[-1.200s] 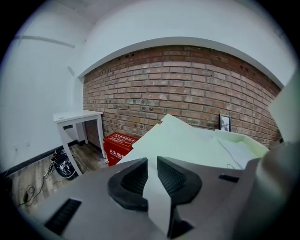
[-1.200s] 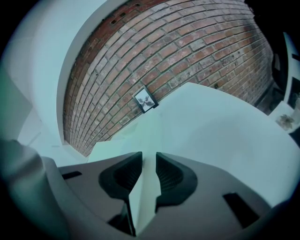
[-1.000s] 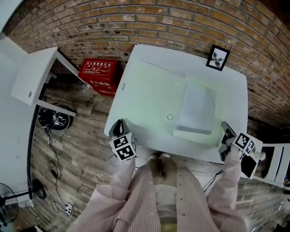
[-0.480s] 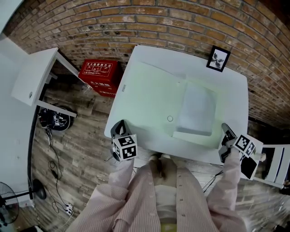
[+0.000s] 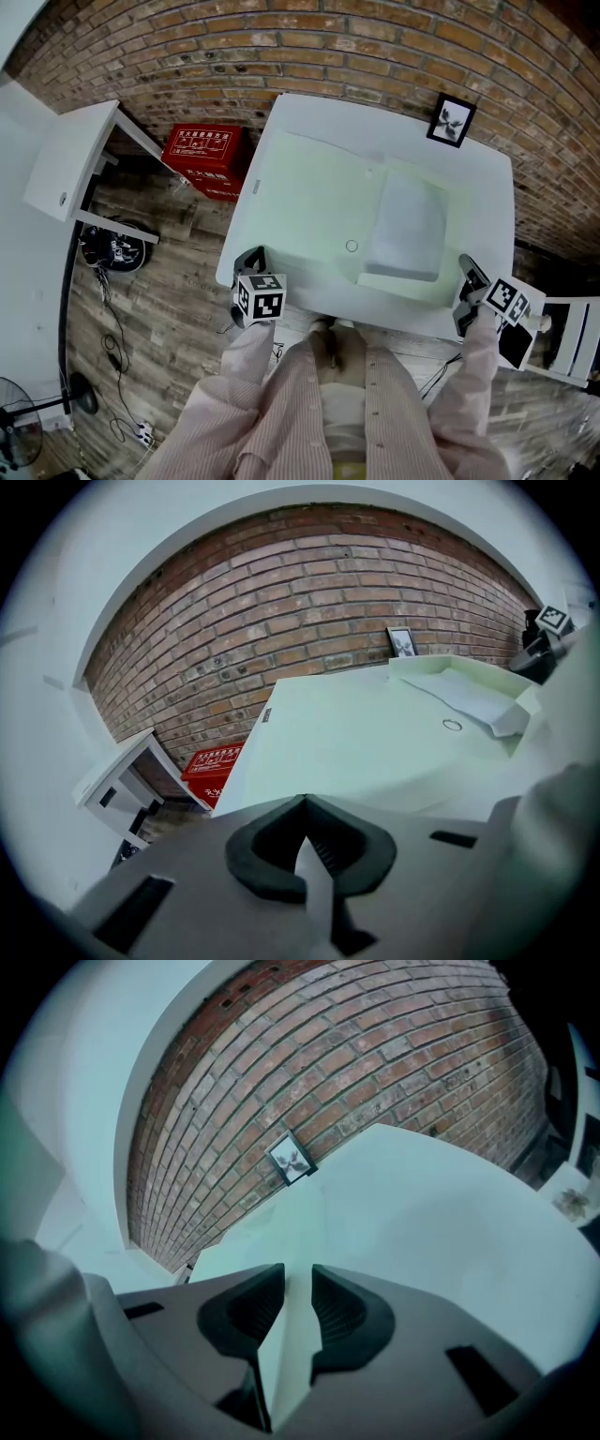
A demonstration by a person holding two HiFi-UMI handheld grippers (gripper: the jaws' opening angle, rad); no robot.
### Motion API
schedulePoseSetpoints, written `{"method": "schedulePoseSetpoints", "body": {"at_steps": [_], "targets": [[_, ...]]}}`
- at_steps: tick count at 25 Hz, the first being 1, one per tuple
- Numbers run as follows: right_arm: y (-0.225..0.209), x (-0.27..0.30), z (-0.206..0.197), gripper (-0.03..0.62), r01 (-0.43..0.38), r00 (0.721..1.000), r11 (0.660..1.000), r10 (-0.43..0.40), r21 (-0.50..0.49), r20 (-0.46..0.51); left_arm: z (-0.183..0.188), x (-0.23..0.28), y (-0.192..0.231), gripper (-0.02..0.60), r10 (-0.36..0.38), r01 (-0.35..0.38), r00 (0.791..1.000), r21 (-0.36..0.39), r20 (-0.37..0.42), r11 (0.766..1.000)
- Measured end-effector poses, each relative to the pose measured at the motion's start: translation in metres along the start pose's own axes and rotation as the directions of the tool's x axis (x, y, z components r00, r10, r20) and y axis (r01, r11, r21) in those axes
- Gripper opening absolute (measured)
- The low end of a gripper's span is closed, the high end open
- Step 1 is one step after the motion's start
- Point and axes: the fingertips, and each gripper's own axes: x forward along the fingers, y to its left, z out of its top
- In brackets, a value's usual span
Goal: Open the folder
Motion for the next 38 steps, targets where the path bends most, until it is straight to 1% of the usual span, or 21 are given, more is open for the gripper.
{"method": "schedulePoseSetpoints", "body": {"at_steps": [3, 9, 15, 19, 22, 24, 25, 29, 30, 31, 34, 38], "targets": [[0.0, 0.0, 0.0, 0.095, 0.003, 1.0, 1.0, -0.003, 0.003, -0.001, -0.001, 0.003, -0.004, -0.008, -0.016, 0.016, 1.0, -0.012, -0.011, 1.0], [0.0, -0.001, 0.0, 0.095, 0.008, 1.0, 1.0, -0.008, -0.003, 0.0, -0.003, 0.005, -0.005, -0.008, -0.025, 0.025, 1.0, -0.031, -0.01, 0.999], [0.002, 0.001, -0.001, 0.095, 0.009, 1.0, 1.0, -0.009, -0.01, -0.001, -0.004, 0.004, -0.002, -0.008, -0.021, 0.021, 1.0, -0.041, -0.005, 0.999], [0.002, 0.0, -0.002, 0.095, 0.014, 1.0, 1.0, -0.014, -0.008, 0.007, -0.004, 0.005, -0.004, -0.008, -0.02, 0.02, 0.999, -0.002, -0.025, 1.0], [0.005, 0.0, -0.003, 0.095, 0.016, 1.0, 1.0, -0.016, -0.02, 0.01, -0.001, 0.001, -0.008, -0.008, -0.028, 0.031, 0.999, 0.069, -0.037, 0.997], [0.007, 0.0, -0.003, 0.095, 0.023, 1.0, 0.999, -0.022, -0.034, 0.009, 0.007, -0.004, -0.013, -0.008, -0.03, 0.033, 0.999, 0.123, -0.022, 0.992], [0.008, 0.0, -0.003, 0.095, 0.025, 1.0, 0.999, -0.025, -0.042, 0.007, 0.011, -0.007, -0.014, -0.008, -0.027, 0.029, 1.0, 0.138, -0.012, 0.99], [0.01, -0.001, -0.002, 0.093, 0.041, 0.999, 0.996, -0.039, -0.083, 0.02, 0.025, -0.019, -0.016, -0.007, -0.027, 0.024, 0.999, 0.133, 0.02, 0.991], [0.01, -0.003, -0.001, 0.058, 0.048, 0.999, 0.994, -0.045, -0.094, 0.03, 0.029, -0.022, -0.017, -0.007, -0.031, 0.027, 0.999, 0.139, 0.03, 0.99], [0.011, -0.004, 0.0, 0.047, 0.052, 0.998, 0.993, -0.048, -0.107, 0.038, 0.033, -0.025, -0.018, -0.007, -0.034, 0.028, 0.999, 0.151, 0.039, 0.988], [0.015, -0.008, 0.002, 0.021, 0.056, 0.997, 0.986, -0.048, -0.159, 0.055, 0.044, -0.036, -0.024, -0.006, -0.04, 0.026, 0.997, 0.191, 0.07, 0.981], [0.025, -0.015, 0.005, 0.005, 0.053, 0.996, 0.973, -0.037, -0.225, 0.076, 0.059, -0.05, -0.034, -0.007, -0.055, 0.027, 0.993, 0.247, 0.109, 0.969]]}}
